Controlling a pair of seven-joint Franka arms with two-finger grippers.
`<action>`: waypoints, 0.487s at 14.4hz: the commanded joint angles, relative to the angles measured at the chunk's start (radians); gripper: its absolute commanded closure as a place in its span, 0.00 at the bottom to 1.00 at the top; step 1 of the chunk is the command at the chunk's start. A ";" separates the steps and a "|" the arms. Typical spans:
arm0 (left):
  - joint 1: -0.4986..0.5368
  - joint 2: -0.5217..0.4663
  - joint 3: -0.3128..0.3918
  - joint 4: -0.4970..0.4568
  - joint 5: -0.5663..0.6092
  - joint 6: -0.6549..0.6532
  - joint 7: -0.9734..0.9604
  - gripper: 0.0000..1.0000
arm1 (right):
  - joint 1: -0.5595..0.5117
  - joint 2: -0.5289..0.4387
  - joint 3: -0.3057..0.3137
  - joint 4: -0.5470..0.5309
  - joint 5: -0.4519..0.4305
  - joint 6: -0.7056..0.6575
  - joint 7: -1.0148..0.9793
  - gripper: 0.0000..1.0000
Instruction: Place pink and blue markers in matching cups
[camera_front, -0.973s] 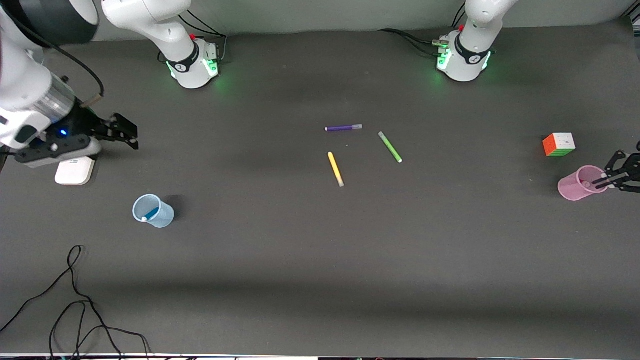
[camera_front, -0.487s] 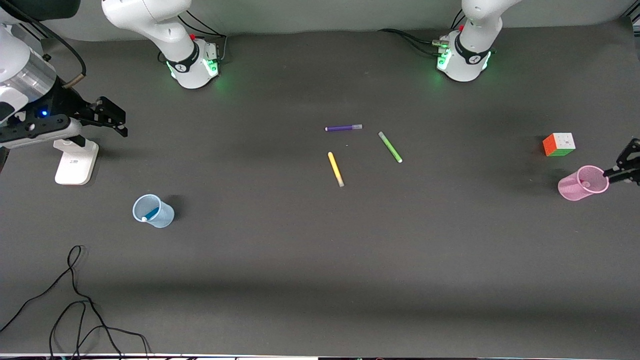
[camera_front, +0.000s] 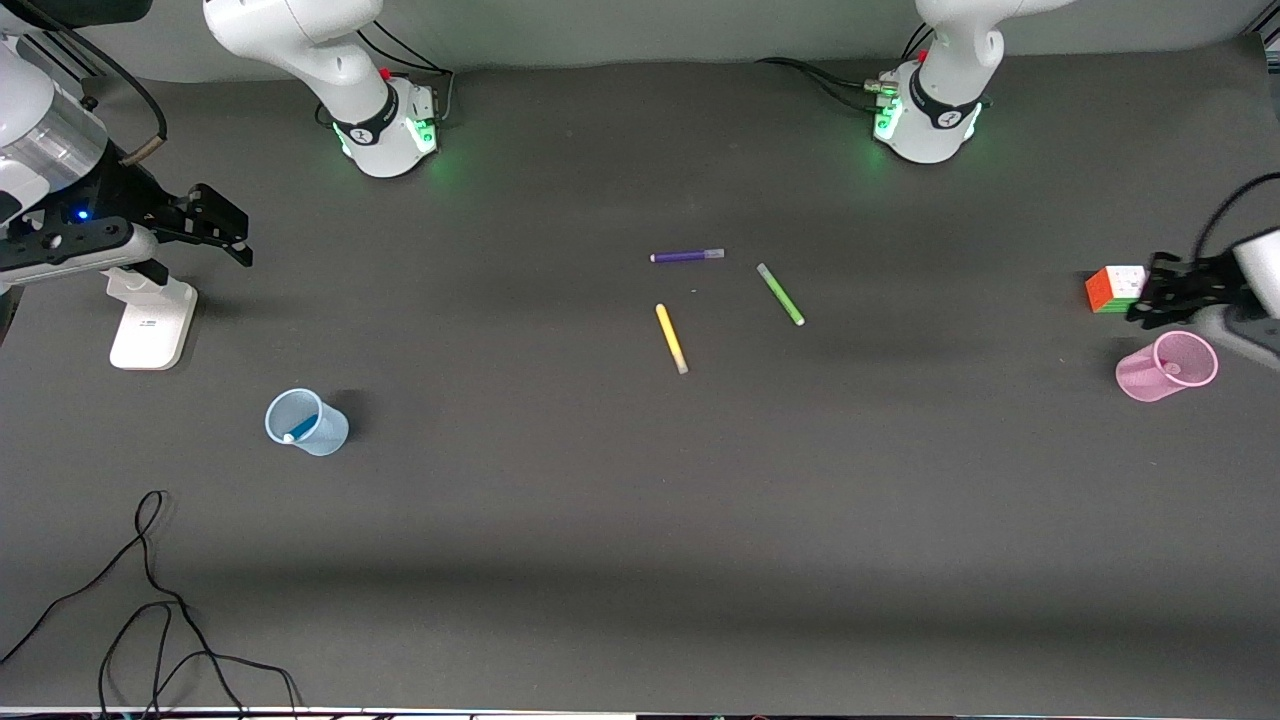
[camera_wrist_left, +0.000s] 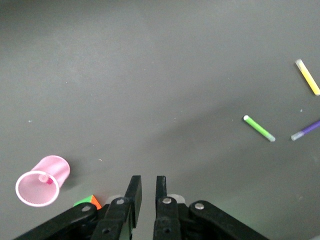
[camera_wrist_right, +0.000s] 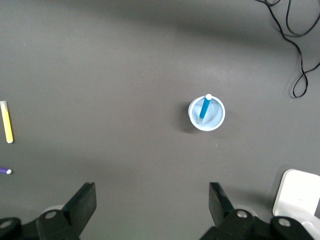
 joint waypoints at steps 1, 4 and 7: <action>-0.092 0.017 0.019 0.035 0.037 -0.042 -0.228 0.76 | 0.003 -0.015 -0.008 0.022 -0.006 -0.056 0.025 0.00; -0.152 0.020 0.019 0.039 0.039 -0.071 -0.380 0.01 | -0.012 -0.012 -0.011 0.026 0.006 -0.089 0.035 0.00; -0.143 0.021 0.022 0.038 0.039 -0.100 -0.385 0.00 | -0.013 -0.028 -0.063 0.037 0.012 -0.142 0.039 0.00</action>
